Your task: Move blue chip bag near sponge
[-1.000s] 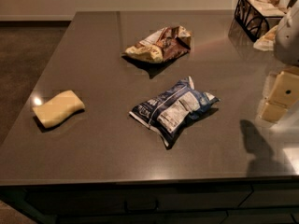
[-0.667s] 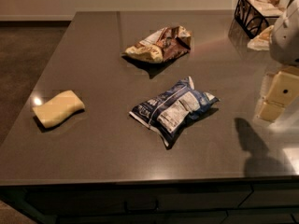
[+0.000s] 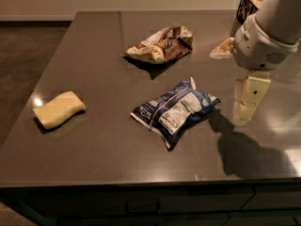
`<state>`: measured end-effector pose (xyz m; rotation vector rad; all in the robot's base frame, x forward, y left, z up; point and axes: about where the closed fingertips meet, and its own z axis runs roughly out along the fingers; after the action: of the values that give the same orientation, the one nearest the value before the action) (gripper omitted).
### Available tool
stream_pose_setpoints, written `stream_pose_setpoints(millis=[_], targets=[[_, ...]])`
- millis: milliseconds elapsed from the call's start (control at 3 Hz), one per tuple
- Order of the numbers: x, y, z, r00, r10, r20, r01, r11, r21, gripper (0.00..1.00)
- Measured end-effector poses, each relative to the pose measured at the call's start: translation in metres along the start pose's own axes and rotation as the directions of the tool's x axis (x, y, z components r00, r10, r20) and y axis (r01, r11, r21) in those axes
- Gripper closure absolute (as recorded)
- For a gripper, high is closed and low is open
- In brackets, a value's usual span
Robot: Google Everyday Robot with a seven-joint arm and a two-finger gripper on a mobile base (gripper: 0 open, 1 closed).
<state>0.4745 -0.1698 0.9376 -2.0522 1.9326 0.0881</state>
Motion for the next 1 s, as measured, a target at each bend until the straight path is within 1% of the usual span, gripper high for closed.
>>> stream_pose_setpoints(millis=[333, 667, 1000], targets=[[-0.009, -0.008, 0.029, 0.996, -0.087, 0.009, 0.088, 0.9936, -0.070, 0.00], [-0.013, -0.008, 0.056, 0.988, -0.155, -0.005, 0.153, 0.9795, -0.131, 0.00], [-0.015, -0.005, 0.076, 0.981, -0.194, -0.014, 0.189, 0.9679, -0.165, 0.00]])
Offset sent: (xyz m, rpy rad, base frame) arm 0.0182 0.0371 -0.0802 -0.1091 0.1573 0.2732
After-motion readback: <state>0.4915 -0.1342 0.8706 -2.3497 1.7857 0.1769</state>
